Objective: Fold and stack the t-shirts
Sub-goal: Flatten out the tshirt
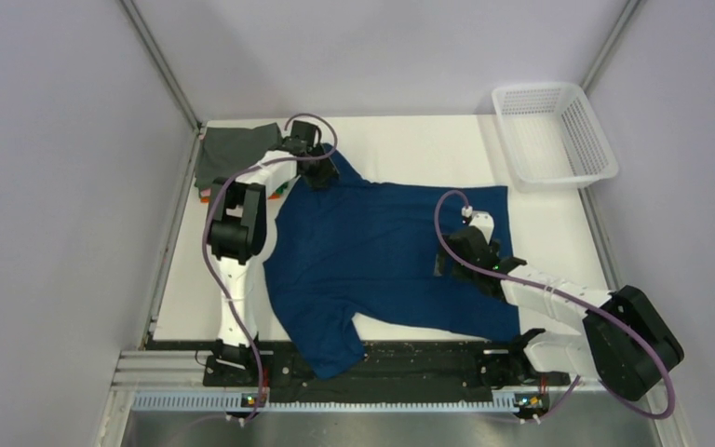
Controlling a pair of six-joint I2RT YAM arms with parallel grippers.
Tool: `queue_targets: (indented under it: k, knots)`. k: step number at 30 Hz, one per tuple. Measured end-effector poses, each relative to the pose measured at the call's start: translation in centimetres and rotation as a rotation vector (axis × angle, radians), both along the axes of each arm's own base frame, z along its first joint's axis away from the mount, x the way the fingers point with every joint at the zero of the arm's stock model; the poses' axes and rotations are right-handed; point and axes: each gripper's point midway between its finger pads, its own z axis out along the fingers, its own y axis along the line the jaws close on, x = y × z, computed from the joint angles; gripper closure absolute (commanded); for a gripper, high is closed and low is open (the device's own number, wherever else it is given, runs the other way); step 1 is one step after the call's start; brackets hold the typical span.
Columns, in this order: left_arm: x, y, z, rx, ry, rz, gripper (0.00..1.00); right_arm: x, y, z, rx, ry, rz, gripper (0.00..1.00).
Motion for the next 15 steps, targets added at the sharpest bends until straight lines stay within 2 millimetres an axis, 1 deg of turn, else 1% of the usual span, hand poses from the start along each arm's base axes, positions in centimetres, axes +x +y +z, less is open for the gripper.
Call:
queue_targets:
  k: [2,7,10,15]
  knots:
    - [1.2,-0.5,0.1,-0.016,-0.015,-0.004,0.49,0.1,0.0,0.0,0.0,-0.002,-0.001,0.01]
    - [3.6,-2.0,0.4,-0.069,-0.048,-0.013,0.54,0.2,0.0,0.0,-0.004,-0.004,-0.004,0.01]
    - [4.3,-2.5,0.4,-0.089,-0.057,-0.018,0.56,0.3,0.0,0.0,-0.007,-0.005,-0.007,0.01]
    - [5.0,-2.9,0.7,-0.109,-0.067,-0.017,0.57,0.3,-0.1,0.0,-0.009,-0.007,-0.009,0.01]
